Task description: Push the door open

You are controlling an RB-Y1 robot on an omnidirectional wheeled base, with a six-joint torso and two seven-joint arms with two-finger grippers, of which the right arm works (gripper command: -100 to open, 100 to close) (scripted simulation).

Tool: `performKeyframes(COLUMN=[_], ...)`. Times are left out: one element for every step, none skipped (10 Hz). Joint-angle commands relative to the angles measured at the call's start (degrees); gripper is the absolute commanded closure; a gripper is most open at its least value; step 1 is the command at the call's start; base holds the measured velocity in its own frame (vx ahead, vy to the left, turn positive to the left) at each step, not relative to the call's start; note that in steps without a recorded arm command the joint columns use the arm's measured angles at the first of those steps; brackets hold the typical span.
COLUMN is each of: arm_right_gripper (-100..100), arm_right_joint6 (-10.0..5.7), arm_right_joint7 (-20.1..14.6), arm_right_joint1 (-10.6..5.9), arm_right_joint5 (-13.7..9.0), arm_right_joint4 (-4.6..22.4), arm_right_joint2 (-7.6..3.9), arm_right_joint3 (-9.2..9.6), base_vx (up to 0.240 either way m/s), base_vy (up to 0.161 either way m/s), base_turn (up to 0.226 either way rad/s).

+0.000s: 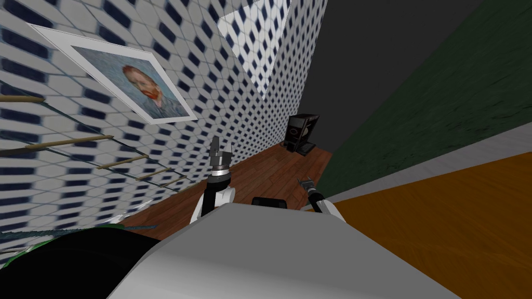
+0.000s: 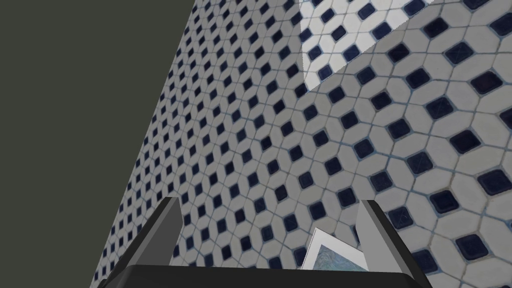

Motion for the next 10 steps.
performKeyframes(arm_right_gripper=[-100, -100, -100, -100, -100, -100, -100, -100, -100, -100], arm_right_joint6=[-0.19, -0.19, -0.19, -0.19, -0.19, -0.4, -0.4, -0.4, -0.4, -0.4], arm_right_joint7=[0.4, 0.4, 0.4, 0.4, 0.4, 1.0, 1.0, 1.0, 1.0, 1.0], arm_right_joint1=[-0.15, -0.15, -0.15, -0.15, -0.15, -0.14, -0.14, -0.14, -0.14, -0.14], arm_right_joint5=[-0.1, -0.1, -0.1, -0.1, -0.1, -0.1, -0.1, -0.1, -0.1, -0.1], arm_right_joint4=[0.2, 0.2, 0.2, 0.2, 0.2, 0.3, 0.3, 0.3, 0.3, 0.3], arm_right_joint2=[0.15, 0.15, 0.15, 0.15, 0.15, 0.19, 0.19, 0.19, 0.19, 0.19], arm_right_joint3=[-0.1, -0.1, -0.1, -0.1, -0.1, 0.1, 0.1, 0.1, 0.1, 0.1], base_vx=[0.002, -0.002, 0.0, -0.001, -0.004, 0.0, 0.0, -0.002, -0.001, 0.003], base_vy=[0.006, -0.006, 0.0, -0.004, -0.013, 0.0, 0.0, -0.006, -0.004, 0.011], base_turn=[0.016, -0.016, 0.0, -0.011, -0.036, 0.0, 0.0, -0.017, -0.011, 0.03])
